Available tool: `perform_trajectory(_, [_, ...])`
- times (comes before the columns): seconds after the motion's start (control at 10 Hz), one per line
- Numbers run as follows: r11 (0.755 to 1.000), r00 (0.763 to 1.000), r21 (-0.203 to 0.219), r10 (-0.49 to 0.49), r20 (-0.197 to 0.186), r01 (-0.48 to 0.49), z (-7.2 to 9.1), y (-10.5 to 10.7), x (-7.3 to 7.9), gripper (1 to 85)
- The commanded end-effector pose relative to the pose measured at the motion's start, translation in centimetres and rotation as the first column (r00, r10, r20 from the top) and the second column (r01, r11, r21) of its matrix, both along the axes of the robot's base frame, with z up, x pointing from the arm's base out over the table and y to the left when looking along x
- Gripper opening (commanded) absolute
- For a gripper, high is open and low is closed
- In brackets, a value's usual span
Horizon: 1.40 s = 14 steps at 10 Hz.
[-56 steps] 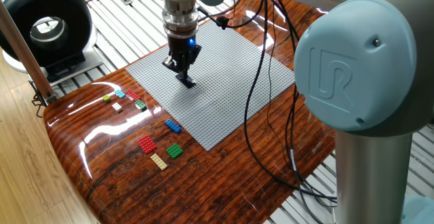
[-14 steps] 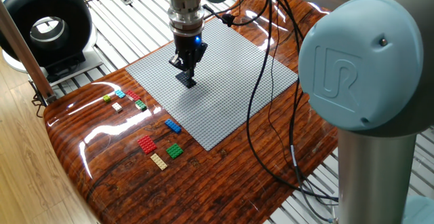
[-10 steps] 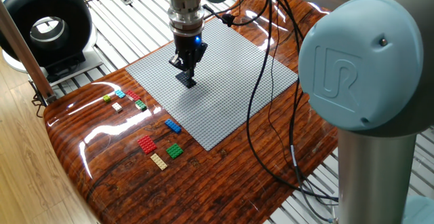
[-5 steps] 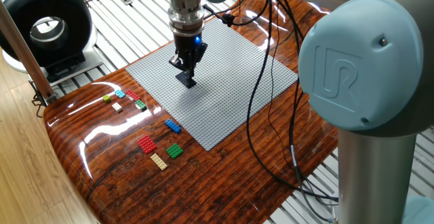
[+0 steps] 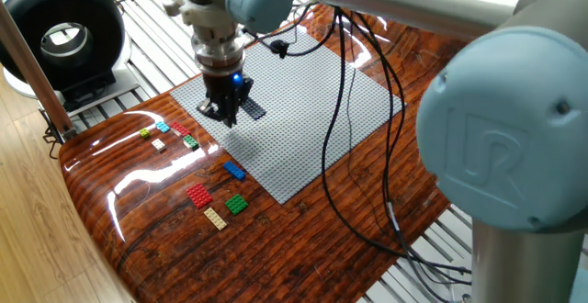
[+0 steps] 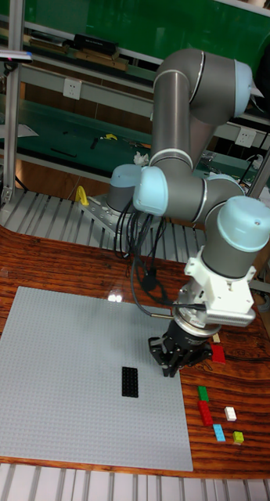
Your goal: Build with small Lego blocks
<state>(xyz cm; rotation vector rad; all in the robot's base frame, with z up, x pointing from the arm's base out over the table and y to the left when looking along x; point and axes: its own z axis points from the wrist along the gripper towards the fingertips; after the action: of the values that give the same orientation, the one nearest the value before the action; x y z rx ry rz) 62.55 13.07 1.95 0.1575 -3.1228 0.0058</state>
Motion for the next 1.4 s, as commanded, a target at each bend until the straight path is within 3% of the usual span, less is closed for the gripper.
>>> perform_trajectory(0.0, [1.000,1.000,0.007,0.021,0.013,-0.021,0.1,1.4,-0.2,20.3])
perform_trajectory(0.2, [0.997,0.997,0.025,0.073,0.017,-0.073,0.2,1.9,-0.2,26.3])
perform_trajectory(0.5, [0.997,0.998,0.045,0.056,0.021,-0.057,0.1,2.5,-0.5,31.7])
perform_trajectory(0.7, [0.997,0.999,0.064,0.042,0.032,-0.044,0.7,3.7,-2.6,39.7])
perform_trajectory(1.3, [0.998,0.999,0.043,0.038,0.031,-0.040,1.1,3.2,-2.9,40.0])
